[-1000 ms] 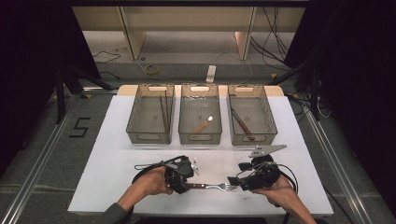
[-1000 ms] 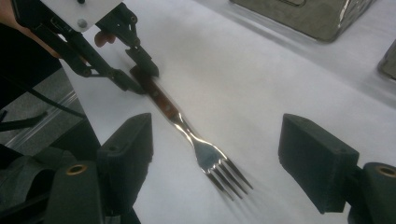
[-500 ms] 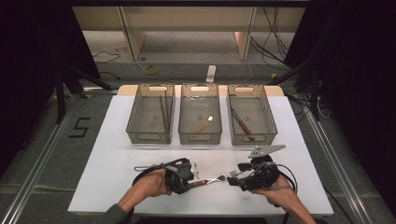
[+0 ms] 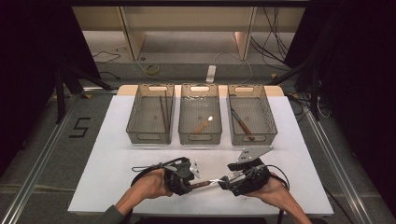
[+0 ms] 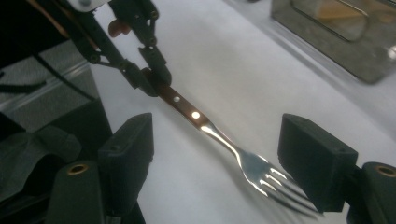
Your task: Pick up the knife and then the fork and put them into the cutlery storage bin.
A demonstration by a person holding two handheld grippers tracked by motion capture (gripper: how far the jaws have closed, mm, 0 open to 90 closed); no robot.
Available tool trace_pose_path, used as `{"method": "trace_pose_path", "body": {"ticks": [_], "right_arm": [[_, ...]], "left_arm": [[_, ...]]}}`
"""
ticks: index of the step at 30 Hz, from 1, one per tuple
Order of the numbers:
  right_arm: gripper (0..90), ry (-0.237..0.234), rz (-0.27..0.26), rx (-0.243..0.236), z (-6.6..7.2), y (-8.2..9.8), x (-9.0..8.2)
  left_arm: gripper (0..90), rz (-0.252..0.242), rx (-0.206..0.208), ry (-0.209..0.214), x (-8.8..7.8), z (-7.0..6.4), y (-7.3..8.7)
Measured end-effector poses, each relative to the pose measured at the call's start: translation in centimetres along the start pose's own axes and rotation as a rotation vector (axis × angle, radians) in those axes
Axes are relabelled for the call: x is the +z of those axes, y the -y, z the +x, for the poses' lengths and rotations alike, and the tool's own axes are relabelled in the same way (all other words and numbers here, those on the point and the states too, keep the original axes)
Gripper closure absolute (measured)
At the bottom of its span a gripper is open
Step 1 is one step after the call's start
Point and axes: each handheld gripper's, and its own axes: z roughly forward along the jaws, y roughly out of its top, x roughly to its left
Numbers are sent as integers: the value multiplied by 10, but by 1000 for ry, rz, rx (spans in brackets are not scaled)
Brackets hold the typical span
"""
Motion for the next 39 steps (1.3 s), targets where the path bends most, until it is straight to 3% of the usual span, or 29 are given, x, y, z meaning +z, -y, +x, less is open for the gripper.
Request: {"method": "trace_pose_path", "body": {"ticks": [8,10,13,15,22,25,26,33,39], "right_arm": [[298,-48,78,-179,20,-10,21],[300,-54,86,-194,23,-10,25],[304,-20,147,-238,25,-10,34],[314,-41,168,-244,25,-10,38],[390,-40,193,-300,27,-9,44],[435,-41,199,-302,26,-9,45],[453,-42,204,-282,27,-9,45],[533,-61,239,-332,31,-8,49],[600,-75,256,-343,31,-7,50]], "left_arm": [[752,11,39,4,-6,-11,-5],[752,4,44,2,-8,-15,-7],[752,7,60,5,-11,-17,-9],[752,3,59,9,-12,-19,-9],[752,-18,69,11,-17,-21,-11],[752,-18,75,13,-18,-22,-12],[752,-17,77,15,-17,-22,-12],[752,-15,90,27,-18,-24,-12],[751,-15,102,31,-18,-25,-12]]}}
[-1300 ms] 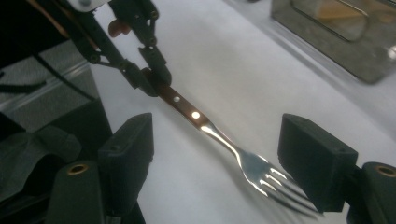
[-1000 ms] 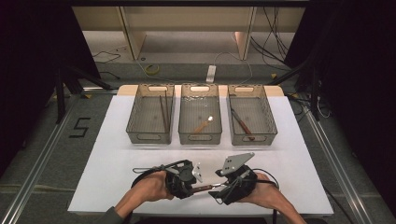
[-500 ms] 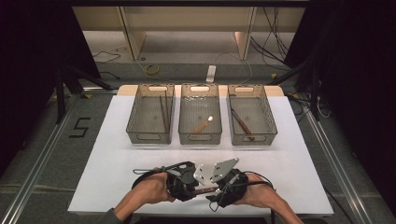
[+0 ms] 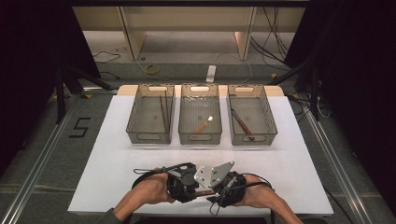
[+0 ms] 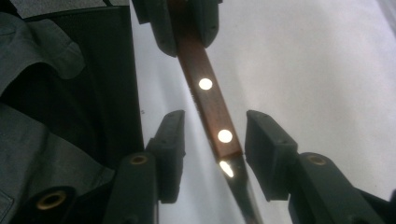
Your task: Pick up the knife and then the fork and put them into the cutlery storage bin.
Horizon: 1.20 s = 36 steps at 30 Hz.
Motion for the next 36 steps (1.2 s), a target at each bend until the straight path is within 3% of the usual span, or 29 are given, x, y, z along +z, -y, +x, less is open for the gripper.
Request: {"method": "trace_pose_path", "body": {"ticks": [14,16,21,27,31,34,36], "right_arm": [[720,-47,7,-29,3,1,2],[731,-51,5,-57,3,1,3],[760,-86,0,-68,2,4,2],[779,-101,-15,-83,3,5,-1],[780,-92,-7,-69,1,7,-3],[780,-66,-9,-38,-3,9,-6],[780,-49,-14,-13,-6,10,-9]], "left_arm": [[750,-4,28,39,-2,-3,-1],[749,0,40,42,-1,-3,-1],[739,-18,74,27,-4,-4,-1],[717,-50,64,41,-7,-3,1],[620,-57,22,15,-11,2,4],[507,-99,-27,0,-15,5,9],[435,-148,-85,-15,-17,7,12]]}}
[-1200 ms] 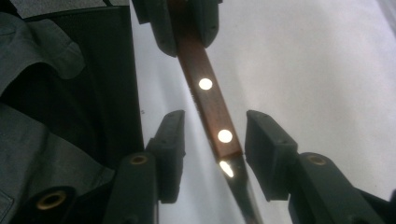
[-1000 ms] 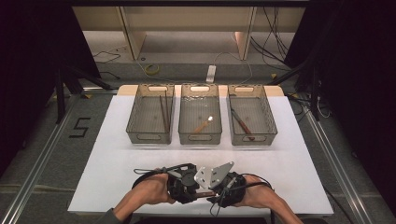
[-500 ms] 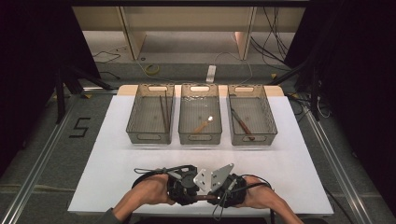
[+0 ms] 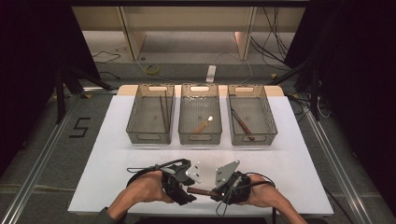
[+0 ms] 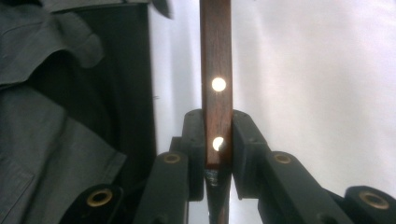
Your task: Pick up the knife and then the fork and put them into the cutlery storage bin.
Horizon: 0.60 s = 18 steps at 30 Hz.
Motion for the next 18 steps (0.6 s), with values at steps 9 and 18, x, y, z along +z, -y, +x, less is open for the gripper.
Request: {"method": "trace_pose_path", "body": {"ticks": [9,18], "right_arm": [[779,123,-13,137,-23,11,-19],[779,225,-70,277,-50,17,-43]], "left_arm": [[305,-169,-169,-94,-14,12,21],[230,-265,-259,-116,-15,19,37]]}}
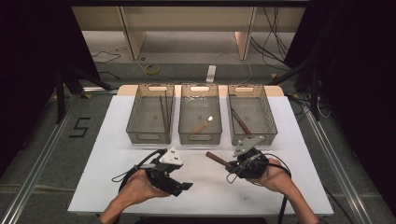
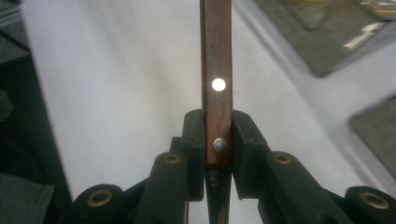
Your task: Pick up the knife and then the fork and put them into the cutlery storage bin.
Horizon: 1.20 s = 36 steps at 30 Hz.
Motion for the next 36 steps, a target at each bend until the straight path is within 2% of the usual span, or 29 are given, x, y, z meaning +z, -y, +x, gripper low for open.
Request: {"method": "trace_pose_path", "body": {"ticks": [3,12,17,19,21,24,30,36], "right_arm": [[779,20,-31,33,-12,-2,-4],[779,92,-62,139,-44,-15,-16],[778,138,-84,198,-64,-22,-21],[779,164,-95,220,-71,-24,-24],[778,180,-105,241,-80,-26,-25],[778,206,-106,279,-91,-29,-25],[778,237,-85,323,-113,-36,-21],[778,266,-81,392,-135,-45,-16]], "left_arm": [[212,-27,-21,-20,-2,3,3],[196,-106,-82,-86,-12,12,12],[173,-122,-110,-93,-16,18,17],[166,-128,-125,-74,-17,21,19],[165,-140,-137,-74,-18,23,20],[165,-149,-137,-88,-21,25,22],[163,-191,-138,-102,-27,27,27],[161,-204,-144,-119,-30,28,32]]}}
